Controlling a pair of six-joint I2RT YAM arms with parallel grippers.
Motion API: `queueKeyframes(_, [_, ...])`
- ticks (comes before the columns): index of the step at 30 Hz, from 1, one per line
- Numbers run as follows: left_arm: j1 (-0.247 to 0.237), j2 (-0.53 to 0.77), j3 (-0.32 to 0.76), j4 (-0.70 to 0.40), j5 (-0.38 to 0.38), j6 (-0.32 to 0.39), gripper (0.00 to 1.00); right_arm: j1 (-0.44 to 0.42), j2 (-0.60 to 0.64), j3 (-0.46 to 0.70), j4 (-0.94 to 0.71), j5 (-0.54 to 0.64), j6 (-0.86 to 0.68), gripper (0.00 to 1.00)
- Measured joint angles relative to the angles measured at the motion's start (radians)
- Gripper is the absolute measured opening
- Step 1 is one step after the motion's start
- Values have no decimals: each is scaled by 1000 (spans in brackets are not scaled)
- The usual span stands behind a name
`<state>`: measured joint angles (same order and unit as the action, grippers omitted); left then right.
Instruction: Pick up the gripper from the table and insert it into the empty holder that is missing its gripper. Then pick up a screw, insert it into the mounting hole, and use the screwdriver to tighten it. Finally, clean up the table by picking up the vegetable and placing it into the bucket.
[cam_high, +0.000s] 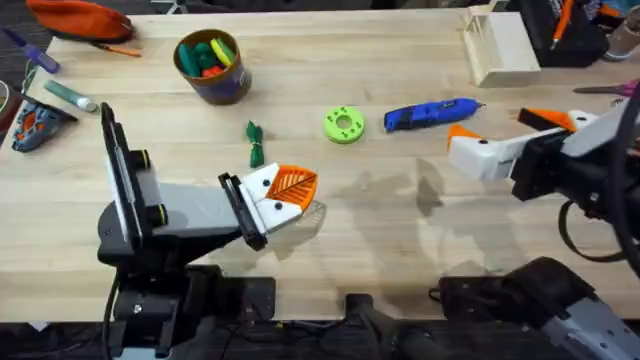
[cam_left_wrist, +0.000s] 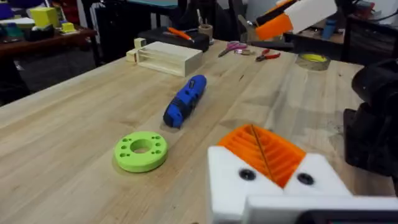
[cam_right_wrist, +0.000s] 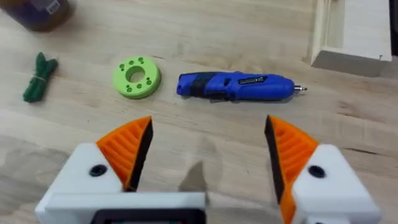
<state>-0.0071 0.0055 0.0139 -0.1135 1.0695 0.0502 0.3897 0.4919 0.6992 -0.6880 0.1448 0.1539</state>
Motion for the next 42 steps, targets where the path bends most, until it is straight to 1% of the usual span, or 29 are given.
queueKeyframes(2, [0,0,0,0,0,0,15,0,0,-2,0,0,3,992])
queueKeyframes(3, [0,0,0,0,0,2,33,0,0,-2,1,0,4,992])
queueKeyframes(4, [0,0,0,1,0,3,158,0,0,-2,1,0,4,992])
queueKeyframes(6, [0,0,0,0,0,3,470,0,0,-2,0,0,5,992])
queueKeyframes(7, [0,0,0,0,0,1,935,0,0,-2,0,0,7,992])
queueKeyframes(8, [0,0,0,0,0,2,971,0,0,-2,0,0,7,992])
queueKeyframes(10, [0,0,0,0,0,2,986,0,0,-2,0,1,7,992])
queueKeyframes(19, [0,0,0,0,0,-2,987,0,0,-2,0,2,7,993])
queueKeyframes(22, [0,0,0,2,-5,-36,986,0,0,-2,0,2,7,993])
queueKeyframes(26, [0,0,2,4,-37,-100,986,0,0,-2,0,2,7,992])
queueKeyframes(28, [0,0,17,-18,-65,-116,985,0,0,-2,0,2,8,992])
queueKeyframes(29, [0,0,34,-46,-85,-123,986,0,0,-2,0,2,7,992])
queueKeyframes(32, [0,0,130,-175,-153,-119,986,0,0,-2,0,2,8,992])
queueKeyframes(36, [0,19,324,-373,-244,-63,986,0,0,-2,0,2,7,992])
queueKeyframes(39, [0,78,486,-500,-321,-21,986,0,0,-2,0,2,8,992])
queueKeyframes(42, [0,167,634,-634,-401,2,986,0,0,-2,0,2,7,992])
